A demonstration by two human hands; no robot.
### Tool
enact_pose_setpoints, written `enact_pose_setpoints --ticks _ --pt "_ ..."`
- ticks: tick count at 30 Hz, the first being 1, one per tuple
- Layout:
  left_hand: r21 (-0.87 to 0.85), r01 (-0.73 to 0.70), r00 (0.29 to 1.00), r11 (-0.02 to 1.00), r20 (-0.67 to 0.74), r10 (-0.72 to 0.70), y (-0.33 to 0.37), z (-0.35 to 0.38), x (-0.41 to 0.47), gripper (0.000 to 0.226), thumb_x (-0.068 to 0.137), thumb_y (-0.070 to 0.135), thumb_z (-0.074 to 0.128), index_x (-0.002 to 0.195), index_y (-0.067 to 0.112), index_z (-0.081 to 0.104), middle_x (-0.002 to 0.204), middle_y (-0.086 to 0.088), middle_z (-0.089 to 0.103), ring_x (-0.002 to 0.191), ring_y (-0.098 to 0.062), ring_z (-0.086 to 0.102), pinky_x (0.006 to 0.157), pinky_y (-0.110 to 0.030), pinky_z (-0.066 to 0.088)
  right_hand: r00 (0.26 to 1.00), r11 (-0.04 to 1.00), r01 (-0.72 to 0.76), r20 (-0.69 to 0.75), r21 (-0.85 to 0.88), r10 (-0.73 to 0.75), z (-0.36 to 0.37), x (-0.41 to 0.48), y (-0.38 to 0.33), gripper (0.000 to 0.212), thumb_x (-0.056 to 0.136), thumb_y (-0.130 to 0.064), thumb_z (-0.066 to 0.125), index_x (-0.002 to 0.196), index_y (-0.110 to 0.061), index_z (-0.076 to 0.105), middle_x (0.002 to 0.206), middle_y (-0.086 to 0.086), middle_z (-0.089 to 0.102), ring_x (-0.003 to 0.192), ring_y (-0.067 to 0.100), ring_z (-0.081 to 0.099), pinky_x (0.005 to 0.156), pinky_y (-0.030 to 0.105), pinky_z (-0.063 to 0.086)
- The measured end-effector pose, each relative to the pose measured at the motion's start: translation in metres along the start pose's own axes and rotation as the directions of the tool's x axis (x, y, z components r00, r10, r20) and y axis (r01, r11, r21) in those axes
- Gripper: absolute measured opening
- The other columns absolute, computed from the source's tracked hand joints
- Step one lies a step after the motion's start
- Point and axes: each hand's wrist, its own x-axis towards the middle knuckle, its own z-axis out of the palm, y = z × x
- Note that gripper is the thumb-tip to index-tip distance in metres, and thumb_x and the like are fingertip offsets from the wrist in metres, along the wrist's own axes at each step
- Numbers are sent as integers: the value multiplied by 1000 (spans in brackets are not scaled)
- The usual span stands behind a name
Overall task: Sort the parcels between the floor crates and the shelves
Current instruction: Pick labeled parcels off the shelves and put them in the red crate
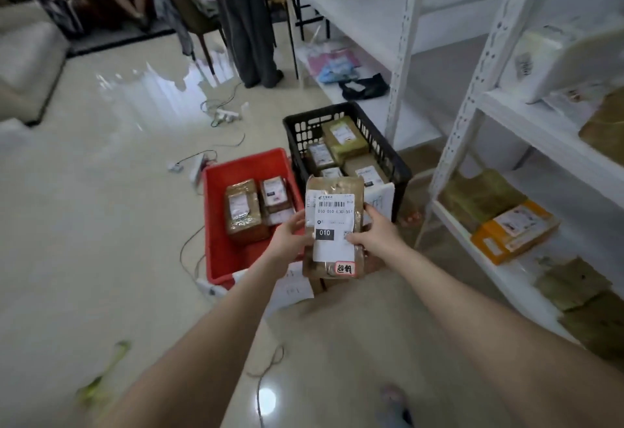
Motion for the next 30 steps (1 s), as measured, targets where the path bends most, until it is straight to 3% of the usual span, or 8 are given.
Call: enact_pose_setpoints --ticks 4,7,12,15,20,23,25,30 --pt "-71 69 990 995 -121 -77 -4 -52 43 72 84 -8 58 143 28 38 120 0 58 101 -22 63 72 -35 58 994 997 28 111 -69 -20 54 64 -30 77 77 -10 73 142 -30 37 118 -12 59 86 3 56 56 15 37" --pt "-75 77 975 994 -201 -91 -10 -89 86 73 83 -12 55 144 25 38 122 -5 59 95 -15 62 61 -21 55 986 993 22 165 -115 -2 98 121 -41 77 76 -8 71 141 -28 37 125 2 60 106 20 59 73 27 49" --pt "-59 168 942 984 -283 -178 -36 -138 169 66 85 -11 49 133 34 44 109 4 63 93 -7 60 70 -21 49 962 976 -79 242 -204 128 171 216 -37 72 80 -8 62 143 -22 32 128 11 51 108 28 57 90 38 51" --pt "-73 279 922 958 -260 -288 -61 -154 215 62 86 -11 45 129 34 46 100 6 66 90 -10 63 73 -26 53 944 936 -153 234 -316 233 205 259 -22 67 83 -12 59 144 -17 31 130 9 51 114 29 55 84 31 48" --pt "-93 368 902 925 -207 -380 -103 -167 275 59 87 -9 43 125 35 47 101 7 67 77 -5 66 56 -17 50 904 856 -294 167 -424 394 246 306 13 65 87 -15 55 144 -13 25 134 12 50 121 33 51 92 36 45" --pt "-82 388 907 918 -142 -396 -135 -169 313 62 86 -11 40 137 22 45 120 -7 64 97 -22 63 79 -36 51 884 812 -386 77 -438 461 270 331 40 72 87 -17 58 148 -10 20 144 13 38 126 35 46 96 38 42" --pt "-69 412 903 908 -97 -417 -157 -168 337 57 88 -7 40 136 23 47 120 -3 64 102 -21 63 86 -39 50 867 783 -433 30 -447 497 283 345 57 80 87 -18 59 151 -11 11 148 12 30 128 35 44 96 39 42" --pt "-109 506 858 855 -41 -513 -201 -169 383 44 93 7 41 128 29 52 112 5 67 85 -5 62 67 -26 50 837 756 -477 31 -448 546 312 383 107 94 85 -32 64 152 -13 2 152 11 27 133 33 38 102 39 37"
